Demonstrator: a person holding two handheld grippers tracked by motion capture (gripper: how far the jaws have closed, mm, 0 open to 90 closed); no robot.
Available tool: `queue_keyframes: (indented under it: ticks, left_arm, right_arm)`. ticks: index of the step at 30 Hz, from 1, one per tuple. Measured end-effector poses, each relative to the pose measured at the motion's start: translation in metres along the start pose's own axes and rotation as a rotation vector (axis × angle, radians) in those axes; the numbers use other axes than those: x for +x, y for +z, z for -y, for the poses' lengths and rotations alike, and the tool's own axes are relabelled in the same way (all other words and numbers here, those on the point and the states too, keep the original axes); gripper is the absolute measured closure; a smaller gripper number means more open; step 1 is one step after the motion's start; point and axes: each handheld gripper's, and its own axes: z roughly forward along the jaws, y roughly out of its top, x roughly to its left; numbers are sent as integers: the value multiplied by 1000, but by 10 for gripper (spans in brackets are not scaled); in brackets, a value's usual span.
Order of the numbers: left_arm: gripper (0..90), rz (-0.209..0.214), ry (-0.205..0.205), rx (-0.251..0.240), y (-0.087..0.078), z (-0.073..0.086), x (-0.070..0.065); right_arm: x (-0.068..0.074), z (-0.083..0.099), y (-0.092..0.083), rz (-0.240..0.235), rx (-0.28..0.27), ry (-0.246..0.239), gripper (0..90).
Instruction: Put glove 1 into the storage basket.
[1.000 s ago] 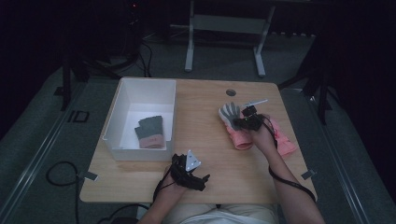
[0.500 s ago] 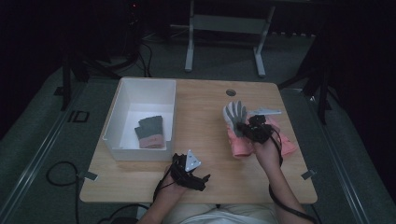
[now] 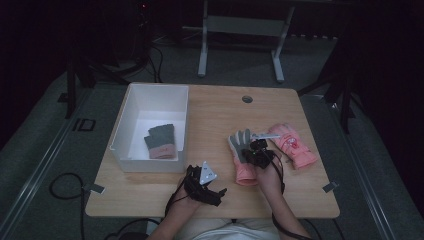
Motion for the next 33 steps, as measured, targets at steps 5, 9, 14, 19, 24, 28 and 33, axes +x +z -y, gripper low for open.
queue_keyframes:
  ticks: [5, 9, 14, 19, 24, 28, 33]
  left_arm:
    - [4, 3, 13, -4, 0, 0, -2]
    - [4, 7, 17, -9, 0, -1, -3]
    - [4, 11, 29, -2, 1, -1, -3]
    - [4, 18, 29, 1, 2, -2, -3]
    - [4, 21, 26, -3, 2, -2, -3]
    - [4, 26, 28, -5, 3, -1, -4]
    - [4, 27, 32, -9, 4, -2, -6]
  right_arm:
    - [0, 6, 12, -11, 17, 9, 850]
    - [-2, 8, 15, -15, 11, 30, 829]
    - [-6, 4, 6, -58, -26, 61, 772]
    - [-22, -7, -27, -58, -133, -24, 691]
    - [-73, -9, -54, 28, -173, -136, 677]
    - [-122, -2, -60, 71, -137, -155, 664]
    - [-166, 5, -60, 102, -95, -131, 613]
